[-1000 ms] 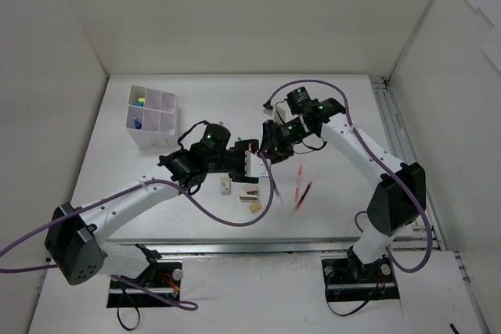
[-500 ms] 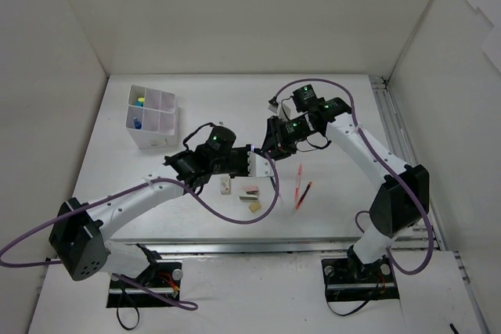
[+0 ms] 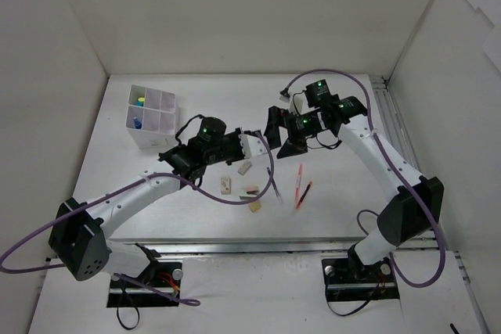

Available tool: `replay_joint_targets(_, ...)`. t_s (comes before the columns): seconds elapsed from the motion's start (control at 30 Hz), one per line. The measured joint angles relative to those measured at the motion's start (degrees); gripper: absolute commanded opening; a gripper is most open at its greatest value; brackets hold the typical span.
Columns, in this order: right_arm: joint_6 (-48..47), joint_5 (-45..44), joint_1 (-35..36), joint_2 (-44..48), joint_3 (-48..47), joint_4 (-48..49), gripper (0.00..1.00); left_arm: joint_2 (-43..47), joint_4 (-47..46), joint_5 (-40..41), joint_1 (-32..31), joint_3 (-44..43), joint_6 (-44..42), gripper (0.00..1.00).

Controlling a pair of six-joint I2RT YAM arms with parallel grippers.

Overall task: Sort the stationery into containers
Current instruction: Place the pen in the storage box.

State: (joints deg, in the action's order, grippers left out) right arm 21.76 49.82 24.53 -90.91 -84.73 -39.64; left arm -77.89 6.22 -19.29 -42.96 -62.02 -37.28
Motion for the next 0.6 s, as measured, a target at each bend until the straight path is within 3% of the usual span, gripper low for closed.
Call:
replay_joint_targets(0.2, -0.72, -10.6, -3.15, 8.57, -0.09, 3.28, 0.98, 0.04, -7.58, 5.01, 9.33, 0.0, 8.33, 0.0)
replay_joint_targets(0.37, -1.2, -17.84, -6.73, 12.83, 4.26, 7.96, 0.98, -0.79, -13.77, 9.42, 22.8, -0.98, 19.45, 0.0)
replay_joint_targets(0.6, -3.02, -26.82, -9.51, 13.29, 16.31, 12.81, 0.98, -14.91, -21.49, 11.47, 38.49, -13.18, 30.51, 0.0)
